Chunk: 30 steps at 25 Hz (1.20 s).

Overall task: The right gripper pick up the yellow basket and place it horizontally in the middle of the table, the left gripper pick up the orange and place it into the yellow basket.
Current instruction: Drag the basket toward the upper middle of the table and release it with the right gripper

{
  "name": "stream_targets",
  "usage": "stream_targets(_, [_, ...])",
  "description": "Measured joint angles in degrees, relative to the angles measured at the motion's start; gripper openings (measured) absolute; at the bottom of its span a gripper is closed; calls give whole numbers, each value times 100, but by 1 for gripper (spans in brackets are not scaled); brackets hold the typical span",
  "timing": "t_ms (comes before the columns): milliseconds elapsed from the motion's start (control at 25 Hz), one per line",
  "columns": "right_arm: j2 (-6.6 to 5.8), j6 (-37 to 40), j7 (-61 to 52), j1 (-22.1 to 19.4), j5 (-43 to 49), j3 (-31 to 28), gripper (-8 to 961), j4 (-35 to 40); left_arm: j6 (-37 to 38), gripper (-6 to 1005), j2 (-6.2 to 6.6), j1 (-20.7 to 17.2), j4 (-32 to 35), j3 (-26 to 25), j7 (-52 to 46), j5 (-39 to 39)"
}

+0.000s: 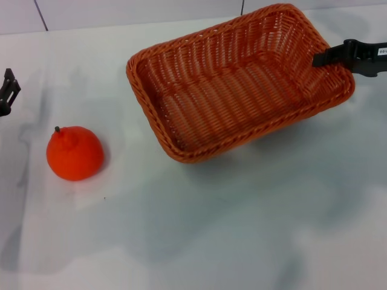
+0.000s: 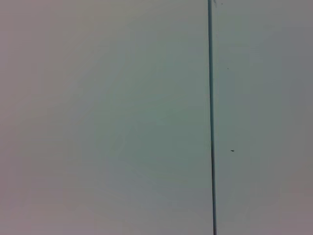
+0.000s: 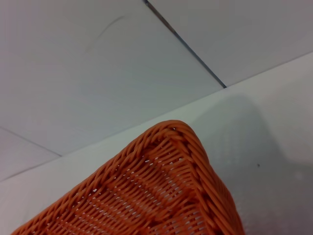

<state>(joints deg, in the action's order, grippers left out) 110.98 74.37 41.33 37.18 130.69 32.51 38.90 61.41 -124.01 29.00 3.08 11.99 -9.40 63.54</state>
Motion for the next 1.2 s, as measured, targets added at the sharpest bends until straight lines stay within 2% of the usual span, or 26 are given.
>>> stream_targets(440, [159,-365,-120,-30,-259,-51,245,-154,-82,899,8,11,0,5,-8,0])
stream_targets(1200, [232,-646,-261,0,-274,-55,260,-252,-86,898,9,14,8,31,0,0])
